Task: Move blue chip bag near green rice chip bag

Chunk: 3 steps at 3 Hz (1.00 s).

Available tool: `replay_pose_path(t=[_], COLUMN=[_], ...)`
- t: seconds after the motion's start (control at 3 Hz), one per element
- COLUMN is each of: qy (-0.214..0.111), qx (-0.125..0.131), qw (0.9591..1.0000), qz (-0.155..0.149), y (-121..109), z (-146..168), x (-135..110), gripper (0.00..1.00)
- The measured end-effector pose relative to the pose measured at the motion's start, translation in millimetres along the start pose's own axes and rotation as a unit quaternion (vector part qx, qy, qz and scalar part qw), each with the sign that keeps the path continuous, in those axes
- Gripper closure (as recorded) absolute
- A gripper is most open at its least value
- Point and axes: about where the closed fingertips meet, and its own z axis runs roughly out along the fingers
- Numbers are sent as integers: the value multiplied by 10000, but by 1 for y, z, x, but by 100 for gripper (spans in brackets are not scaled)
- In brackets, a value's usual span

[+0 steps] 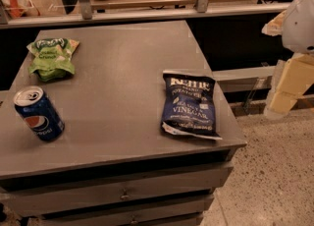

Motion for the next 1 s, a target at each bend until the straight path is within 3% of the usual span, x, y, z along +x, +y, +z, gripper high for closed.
replay_pose_path(t=[0.67,1.0], qy=[-43,-274], qx=[-1,-83], qw=[10000,9994], qz=[13,211], y=[0,5], z=[0,17], x=[-3,-25], gripper=[0,0])
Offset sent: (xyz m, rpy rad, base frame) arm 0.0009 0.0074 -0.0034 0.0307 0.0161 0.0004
